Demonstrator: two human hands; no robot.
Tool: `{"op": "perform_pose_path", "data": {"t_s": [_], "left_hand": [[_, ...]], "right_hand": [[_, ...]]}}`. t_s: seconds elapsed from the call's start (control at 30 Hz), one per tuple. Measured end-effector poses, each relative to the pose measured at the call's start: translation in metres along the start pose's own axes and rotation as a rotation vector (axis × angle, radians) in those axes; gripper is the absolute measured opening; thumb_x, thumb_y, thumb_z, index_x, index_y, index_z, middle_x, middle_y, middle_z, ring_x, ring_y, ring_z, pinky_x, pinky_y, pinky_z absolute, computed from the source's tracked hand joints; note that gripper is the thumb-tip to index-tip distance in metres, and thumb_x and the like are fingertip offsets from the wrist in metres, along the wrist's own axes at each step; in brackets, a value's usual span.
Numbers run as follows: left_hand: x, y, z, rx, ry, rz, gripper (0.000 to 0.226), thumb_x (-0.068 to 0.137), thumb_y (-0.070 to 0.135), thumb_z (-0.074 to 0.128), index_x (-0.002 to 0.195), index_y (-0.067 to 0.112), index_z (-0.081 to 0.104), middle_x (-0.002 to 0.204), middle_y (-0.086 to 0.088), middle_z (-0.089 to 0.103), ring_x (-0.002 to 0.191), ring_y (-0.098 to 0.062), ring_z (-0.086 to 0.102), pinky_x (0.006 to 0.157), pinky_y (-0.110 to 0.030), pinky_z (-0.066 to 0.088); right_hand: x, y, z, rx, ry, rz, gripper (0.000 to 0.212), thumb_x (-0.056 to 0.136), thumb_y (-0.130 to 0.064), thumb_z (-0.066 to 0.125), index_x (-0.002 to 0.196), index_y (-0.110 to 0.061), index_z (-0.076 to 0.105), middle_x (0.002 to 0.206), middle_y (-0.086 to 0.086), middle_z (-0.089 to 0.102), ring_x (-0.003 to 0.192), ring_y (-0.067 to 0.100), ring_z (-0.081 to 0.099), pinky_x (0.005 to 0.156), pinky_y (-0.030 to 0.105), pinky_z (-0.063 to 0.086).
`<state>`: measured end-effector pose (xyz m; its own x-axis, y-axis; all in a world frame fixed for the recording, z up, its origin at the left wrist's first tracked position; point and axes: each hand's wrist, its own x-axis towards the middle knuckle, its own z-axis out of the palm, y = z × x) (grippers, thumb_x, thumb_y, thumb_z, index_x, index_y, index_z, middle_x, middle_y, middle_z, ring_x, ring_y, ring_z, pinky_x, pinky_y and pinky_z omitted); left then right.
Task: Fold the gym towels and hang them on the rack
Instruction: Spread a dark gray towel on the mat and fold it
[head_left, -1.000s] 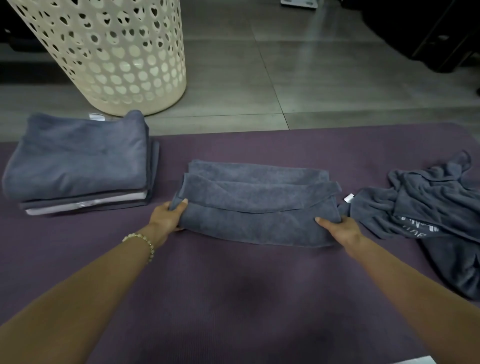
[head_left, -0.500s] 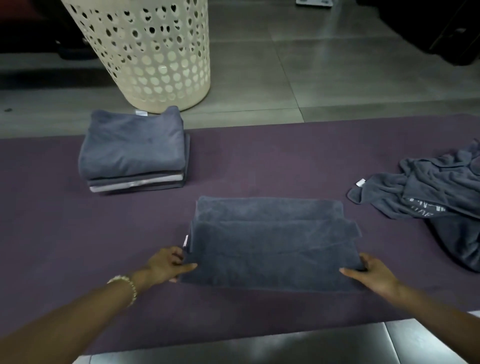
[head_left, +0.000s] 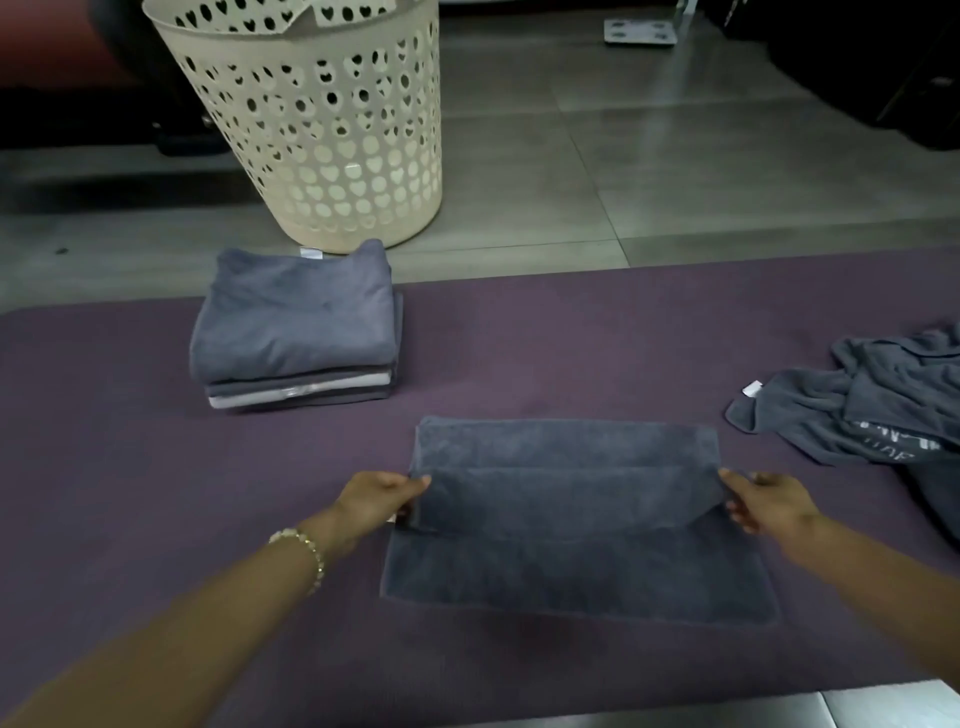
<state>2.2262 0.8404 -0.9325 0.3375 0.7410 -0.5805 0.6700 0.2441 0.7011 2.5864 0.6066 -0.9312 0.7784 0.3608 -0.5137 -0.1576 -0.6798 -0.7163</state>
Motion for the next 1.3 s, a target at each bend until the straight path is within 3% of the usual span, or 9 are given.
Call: {"op": "perform_pose_path", "data": {"t_s": [0.17,0.37,0.5,0.63,0.77,0.97,1.1,1.2,1.3], "left_hand": [[0.022,0.034,-0.007,-0.576,0.06,-0.06,0.011,0.094,0.027,0.058,0.092,0.016,0.061,0.082,0.002,0.061,0.077,-0.011,0.056,0.071,-0.021,0.047],[0.052,0.024,0.009,-0.211,0.129,0.045,0.044,0.091,0.05,0.055,0.108,0.01,0.06,0.104,-0.011,0.065,0.103,-0.027,0.06,0.088,-0.036,0.047],[0.063,0.017,0.018,-0.041,0.134,0.142,0.028,0.09,0.02,0.063,0.114,0.005,0.06,0.108,-0.007,0.066,0.102,-0.024,0.063,0.088,-0.029,0.05],[0.069,0.017,0.022,0.005,0.254,0.1,0.021,0.089,0.025,0.065,0.101,0.01,0.058,0.09,-0.004,0.063,0.084,-0.019,0.058,0.07,-0.022,0.043],[0.079,0.017,0.021,0.038,0.303,0.14,0.02,0.088,0.031,0.065,0.097,0.013,0.061,0.085,-0.006,0.061,0.08,-0.019,0.055,0.077,-0.028,0.045],[0.088,0.03,0.026,-0.13,0.417,0.113,0.021,0.09,0.027,0.064,0.084,0.006,0.064,0.067,0.002,0.054,0.072,-0.015,0.048,0.056,-0.015,0.037],[0.092,0.027,0.023,-0.204,0.474,-0.004,0.02,0.089,0.028,0.065,0.086,0.008,0.066,0.064,0.004,0.053,0.072,-0.016,0.049,0.069,-0.024,0.038],[0.088,0.026,0.02,-0.143,0.456,-0.007,0.02,0.09,0.025,0.065,0.093,0.005,0.066,0.073,-0.001,0.057,0.08,-0.019,0.054,0.074,-0.024,0.04],[0.079,0.017,0.011,0.119,0.422,0.028,0.032,0.087,0.035,0.066,0.093,0.004,0.062,0.084,-0.006,0.061,0.091,-0.027,0.061,0.078,-0.027,0.041]], "right_hand": [[0.005,-0.026,-0.017,0.374,-0.177,0.072,0.014,0.1,-0.022,0.045,0.096,-0.014,0.055,0.069,0.007,0.069,0.055,0.013,0.067,0.044,0.018,0.053],[0.038,-0.012,-0.007,0.132,-0.069,-0.03,0.032,0.096,-0.026,0.055,0.115,-0.001,0.059,0.112,0.016,0.06,0.088,0.024,0.057,0.069,0.029,0.047],[0.045,-0.002,0.007,-0.021,-0.032,-0.077,0.041,0.088,-0.022,0.067,0.121,-0.001,0.056,0.115,0.007,0.058,0.105,0.022,0.054,0.093,0.036,0.043],[0.05,-0.002,0.017,-0.11,0.073,-0.141,0.025,0.087,-0.02,0.069,0.096,0.001,0.059,0.093,0.012,0.06,0.088,0.025,0.054,0.078,0.033,0.04],[0.057,-0.004,0.021,-0.147,0.11,-0.221,0.042,0.088,-0.024,0.067,0.061,-0.008,0.039,0.062,0.01,0.037,0.061,0.017,0.034,0.057,0.033,0.032],[0.074,-0.009,0.021,-0.041,0.181,-0.224,0.04,0.09,-0.022,0.065,0.057,-0.005,0.049,0.061,0.006,0.037,0.053,0.007,0.032,0.047,0.012,0.032],[0.082,-0.019,0.017,-0.077,0.216,-0.177,0.034,0.089,-0.024,0.065,0.073,0.007,0.065,0.05,-0.002,0.046,0.056,0.01,0.037,0.048,0.005,0.034],[0.081,-0.021,0.02,-0.072,0.191,-0.139,0.025,0.088,-0.015,0.067,0.096,0.008,0.068,0.08,0.01,0.064,0.076,0.013,0.052,0.06,0.004,0.039],[0.07,-0.024,0.025,-0.174,0.226,-0.183,0.031,0.085,-0.012,0.069,0.11,0.006,0.063,0.111,0.014,0.061,0.099,0.025,0.056,0.091,0.03,0.042]]}}
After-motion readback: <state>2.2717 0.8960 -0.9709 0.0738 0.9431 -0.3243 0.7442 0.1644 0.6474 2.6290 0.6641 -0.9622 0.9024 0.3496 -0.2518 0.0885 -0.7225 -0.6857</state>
